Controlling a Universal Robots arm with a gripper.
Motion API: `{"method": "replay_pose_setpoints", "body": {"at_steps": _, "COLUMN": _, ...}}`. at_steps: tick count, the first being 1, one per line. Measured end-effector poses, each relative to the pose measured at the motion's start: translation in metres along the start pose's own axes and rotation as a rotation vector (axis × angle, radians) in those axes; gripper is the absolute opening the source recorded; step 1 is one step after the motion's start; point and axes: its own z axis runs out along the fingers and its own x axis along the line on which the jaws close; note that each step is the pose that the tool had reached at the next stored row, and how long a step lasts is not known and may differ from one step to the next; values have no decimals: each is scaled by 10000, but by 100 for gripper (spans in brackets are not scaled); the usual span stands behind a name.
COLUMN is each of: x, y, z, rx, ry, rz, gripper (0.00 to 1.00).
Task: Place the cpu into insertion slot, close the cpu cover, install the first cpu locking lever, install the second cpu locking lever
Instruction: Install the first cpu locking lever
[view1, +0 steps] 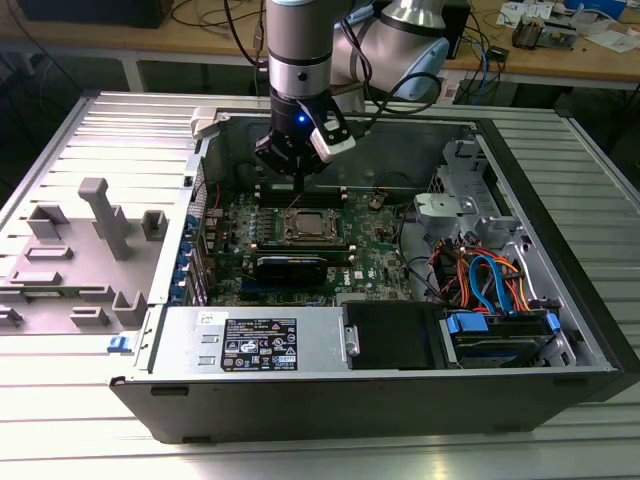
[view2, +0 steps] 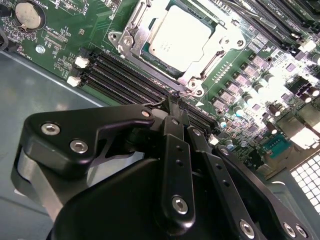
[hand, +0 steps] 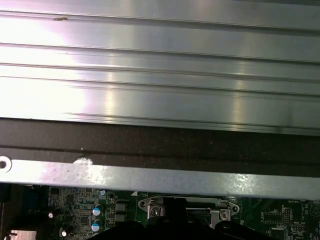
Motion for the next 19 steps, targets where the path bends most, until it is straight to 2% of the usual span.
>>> {"method": "replay_pose_setpoints", "body": {"at_steps": 8, "x": 0, "y": -12, "z": 0, "rx": 0, "ry": 1, "rz": 1, "gripper": 11}}
{"method": "replay_pose_setpoints", "body": {"at_steps": 10, "x": -37, "y": -16, "z": 37, "rx": 0, "ry": 0, "rz": 0, "gripper": 11}}
{"method": "replay_pose_setpoints", "body": {"at_steps": 12, "x": -132, "y": -25, "z": 126, "rx": 0, "ry": 1, "rz": 0, "gripper": 11}}
{"method": "replay_pose_setpoints", "body": {"at_steps": 19, "x": -173, "y": -29, "z": 173, "rx": 0, "ry": 1, "rz": 0, "gripper": 11}}
